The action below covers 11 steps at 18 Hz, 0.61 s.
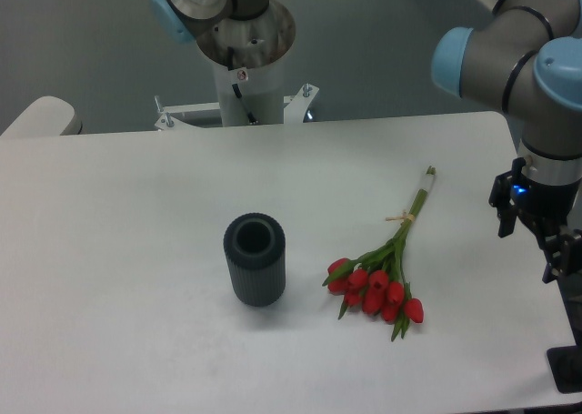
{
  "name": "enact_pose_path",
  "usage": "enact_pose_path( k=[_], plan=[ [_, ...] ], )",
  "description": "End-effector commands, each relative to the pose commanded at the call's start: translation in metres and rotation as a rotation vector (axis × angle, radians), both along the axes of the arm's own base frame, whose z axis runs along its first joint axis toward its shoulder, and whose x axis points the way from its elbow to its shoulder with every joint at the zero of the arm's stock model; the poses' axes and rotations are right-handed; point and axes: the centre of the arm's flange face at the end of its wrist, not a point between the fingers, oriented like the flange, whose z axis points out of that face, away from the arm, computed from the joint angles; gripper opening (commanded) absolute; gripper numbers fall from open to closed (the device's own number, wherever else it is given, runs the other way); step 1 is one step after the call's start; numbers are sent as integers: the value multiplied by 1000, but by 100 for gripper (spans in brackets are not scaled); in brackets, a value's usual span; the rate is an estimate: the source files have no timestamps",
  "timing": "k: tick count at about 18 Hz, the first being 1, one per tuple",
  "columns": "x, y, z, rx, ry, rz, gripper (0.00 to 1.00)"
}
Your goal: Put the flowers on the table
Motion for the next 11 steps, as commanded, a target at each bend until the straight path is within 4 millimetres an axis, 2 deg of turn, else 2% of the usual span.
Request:
enact_pose_path(
  k=[6, 11],
  plan=[
    [13, 7, -12, -4, -19, 12, 100],
    [23, 22, -13, 2, -26, 25, 100]
  ],
)
